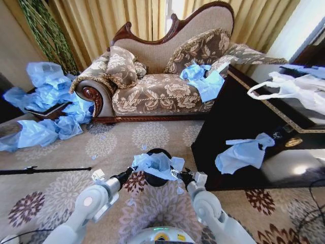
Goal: Place a garbage bag over the trash bin.
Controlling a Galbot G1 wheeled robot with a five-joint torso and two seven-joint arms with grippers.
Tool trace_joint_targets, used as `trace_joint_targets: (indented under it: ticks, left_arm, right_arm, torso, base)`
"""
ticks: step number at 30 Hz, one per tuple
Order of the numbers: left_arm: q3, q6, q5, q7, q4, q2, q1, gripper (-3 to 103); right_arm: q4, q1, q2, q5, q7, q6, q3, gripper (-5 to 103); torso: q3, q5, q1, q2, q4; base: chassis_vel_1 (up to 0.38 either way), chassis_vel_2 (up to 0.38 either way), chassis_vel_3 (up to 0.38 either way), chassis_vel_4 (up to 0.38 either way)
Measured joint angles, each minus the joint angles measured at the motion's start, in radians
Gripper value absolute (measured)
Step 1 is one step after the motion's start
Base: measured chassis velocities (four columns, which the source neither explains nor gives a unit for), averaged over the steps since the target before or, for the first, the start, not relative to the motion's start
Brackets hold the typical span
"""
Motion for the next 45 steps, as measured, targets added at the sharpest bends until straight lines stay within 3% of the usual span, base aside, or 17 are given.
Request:
trace_joint_targets:
  ticks: [3,6,8,10,12,19,20,24,27,36,38,45]
  left_arm:
    - [-0.003,0.0,0.0,0.004,-0.003,0.005,0.01,0]
    - [-0.009,0.001,0.0,0.007,-0.007,0.006,0.024,0]
    - [-0.01,0.001,0.0,0.007,-0.008,0.006,0.026,0]
    - [-0.016,0.001,0.0,0.008,-0.01,0.008,0.036,0]
    - [-0.02,0.001,0.0,0.009,-0.01,0.01,0.041,0]
    - [-0.036,0.001,0.017,0.024,0.016,0.021,0.062,0]
    - [-0.036,0.001,0.017,0.024,0.016,0.021,0.062,0]
    - [-0.028,0.004,0.061,0.057,0.09,0.028,0.056,0]
    - [-0.001,0.003,0.106,0.105,0.222,0.038,0.004,0]
    - [0.037,0.003,0.166,0.189,0.403,0.035,-0.117,0]
    - [0.052,0.002,0.182,0.201,0.454,0.021,-0.159,0]
    - [0.14,0.001,0.235,0.23,0.641,-0.045,-0.349,0]
  right_arm:
    - [-0.008,-0.03,0.0,-0.008,-0.016,0.002,0.002,93]
    - [-0.048,-0.056,0.018,-0.072,-0.049,0.033,0.0,77]
    - [-0.055,-0.058,0.022,-0.078,-0.054,0.036,-0.002,77]
    - [-0.065,-0.061,0.029,-0.087,-0.061,0.039,-0.004,61]
    - [-0.065,-0.066,0.031,-0.088,-0.065,0.04,-0.005,61]
    - [-0.066,-0.128,0.045,-0.128,-0.092,0.051,-0.015,28]
    - [-0.066,-0.128,0.045,-0.128,-0.092,0.051,-0.015,28]
    - [-0.109,-0.134,0.067,-0.146,-0.106,0.057,-0.024,17]
    - [-0.185,-0.1,0.093,-0.16,-0.112,0.073,-0.025,3]
    - [-0.324,0.024,0.107,-0.156,-0.115,0.094,-0.024,0]
    - [-0.347,0.056,0.109,-0.15,-0.12,0.098,-0.025,0]
    - [-0.384,0.1,0.115,-0.151,-0.137,0.109,-0.011,0]
  torso:
    - [0.0,0.0001,0.0,0.0,-0.0001]
    - [0.0,0.0001,0.0,0.0,-0.0002]
    - [0.0,0.0001,0.0,0.0,-0.0001]
    - [0.0,0.0,0.0,0.0,0.0]
    - [0.0,0.0,0.0,0.0,0.0]
    - [0.0,0.0,0.0,0.0,0.0]
    - [0.0,0.0,0.0,0.0,0.0]
    - [0.0,0.0003,0.0,0.0,0.0]
    - [0.0,-0.0001,0.0,0.0,-0.0001]
    - [0.0,0.0002,0.0,0.0,0.0001]
    - [0.0,0.0004,0.0,0.0,0.0008]
    - [0.0,0.0001,0.0,0.0,-0.0003]
  base:
    - [0.0,0.0,0.0,0.0]
    - [0.0,0.0,0.0,0.0]
    - [0.0,0.0,0.0,0.0]
    - [0.0,0.0,0.0,0.0]
    - [0.0,0.0,0.0,0.0]
    - [0.0,0.0,0.0,0.0]
    - [0.0,0.0,0.0,0.0]
    - [0.0,0.0,0.0,0.0]
    - [0.0,0.0,0.0,0.0]
    - [0.0,0.0,0.0,0.0]
    - [0.0,0.0,0.0,0.0]
    - [0.0,0.0,0.0,0.0]
